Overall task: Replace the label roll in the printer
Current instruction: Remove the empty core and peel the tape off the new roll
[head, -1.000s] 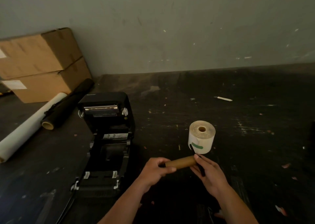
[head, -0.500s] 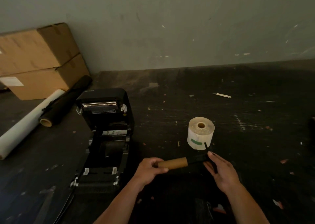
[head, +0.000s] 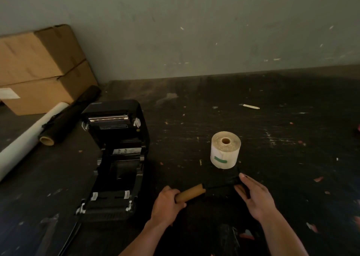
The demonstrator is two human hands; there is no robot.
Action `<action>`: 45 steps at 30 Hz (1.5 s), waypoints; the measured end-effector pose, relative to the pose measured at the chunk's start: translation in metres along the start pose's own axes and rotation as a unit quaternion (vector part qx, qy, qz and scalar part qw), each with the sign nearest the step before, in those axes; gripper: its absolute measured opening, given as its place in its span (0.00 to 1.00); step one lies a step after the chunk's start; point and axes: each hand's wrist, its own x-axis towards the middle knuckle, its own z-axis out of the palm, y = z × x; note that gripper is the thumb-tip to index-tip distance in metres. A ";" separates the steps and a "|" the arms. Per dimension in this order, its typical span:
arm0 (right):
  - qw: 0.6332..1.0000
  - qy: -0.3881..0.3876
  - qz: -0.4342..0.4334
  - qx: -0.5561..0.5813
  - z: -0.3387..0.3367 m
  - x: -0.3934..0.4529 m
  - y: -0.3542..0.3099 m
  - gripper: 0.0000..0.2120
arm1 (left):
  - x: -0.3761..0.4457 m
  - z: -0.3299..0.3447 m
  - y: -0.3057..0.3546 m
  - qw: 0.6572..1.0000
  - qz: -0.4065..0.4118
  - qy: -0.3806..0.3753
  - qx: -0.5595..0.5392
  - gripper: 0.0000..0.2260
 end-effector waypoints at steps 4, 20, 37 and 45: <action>1.000 -0.014 0.010 -0.004 0.007 -0.003 0.005 0.10 | 0.001 -0.004 0.000 1.000 -0.001 -0.008 0.006 0.23; 0.998 -0.033 0.042 -0.040 -0.019 -0.010 0.015 0.15 | -0.005 -0.005 0.061 0.985 0.083 -0.137 -0.070 0.16; 0.838 0.058 -0.183 -0.510 -0.037 -0.015 0.037 0.11 | -0.016 0.042 0.050 0.989 0.110 -0.099 -0.017 0.17; 0.811 0.082 -0.208 -0.541 -0.039 -0.010 0.044 0.11 | -0.014 0.043 0.048 0.989 0.102 -0.112 0.007 0.18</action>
